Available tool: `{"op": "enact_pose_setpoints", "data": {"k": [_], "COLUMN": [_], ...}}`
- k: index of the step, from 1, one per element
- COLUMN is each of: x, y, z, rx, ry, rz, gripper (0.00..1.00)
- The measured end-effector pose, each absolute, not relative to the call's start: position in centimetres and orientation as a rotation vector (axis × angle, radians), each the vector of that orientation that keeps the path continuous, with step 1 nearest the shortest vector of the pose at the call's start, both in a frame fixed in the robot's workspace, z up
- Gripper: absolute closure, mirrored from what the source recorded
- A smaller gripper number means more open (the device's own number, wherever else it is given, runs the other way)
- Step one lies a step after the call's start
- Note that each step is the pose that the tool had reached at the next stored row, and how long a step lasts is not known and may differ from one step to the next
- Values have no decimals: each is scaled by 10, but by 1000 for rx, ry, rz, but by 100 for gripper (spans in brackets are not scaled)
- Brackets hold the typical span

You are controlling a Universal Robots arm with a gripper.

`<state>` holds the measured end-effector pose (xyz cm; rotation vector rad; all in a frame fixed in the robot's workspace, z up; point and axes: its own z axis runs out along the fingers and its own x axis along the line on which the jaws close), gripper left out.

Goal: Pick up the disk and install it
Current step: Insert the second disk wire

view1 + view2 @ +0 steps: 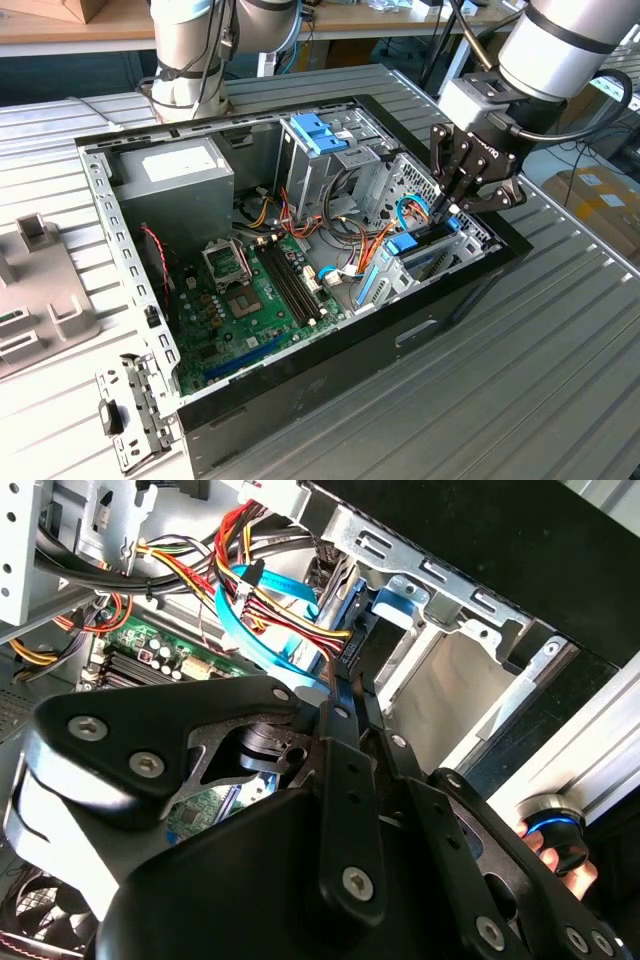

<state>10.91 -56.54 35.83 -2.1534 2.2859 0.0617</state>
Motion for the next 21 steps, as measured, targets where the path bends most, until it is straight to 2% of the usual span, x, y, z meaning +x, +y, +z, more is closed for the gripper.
{"op": "enact_pose_setpoints", "data": {"k": [21], "x": [105], "y": [-565], "z": [356], "rx": [-2153], "ry": [2285], "rz": [63], "gripper": [84]}}
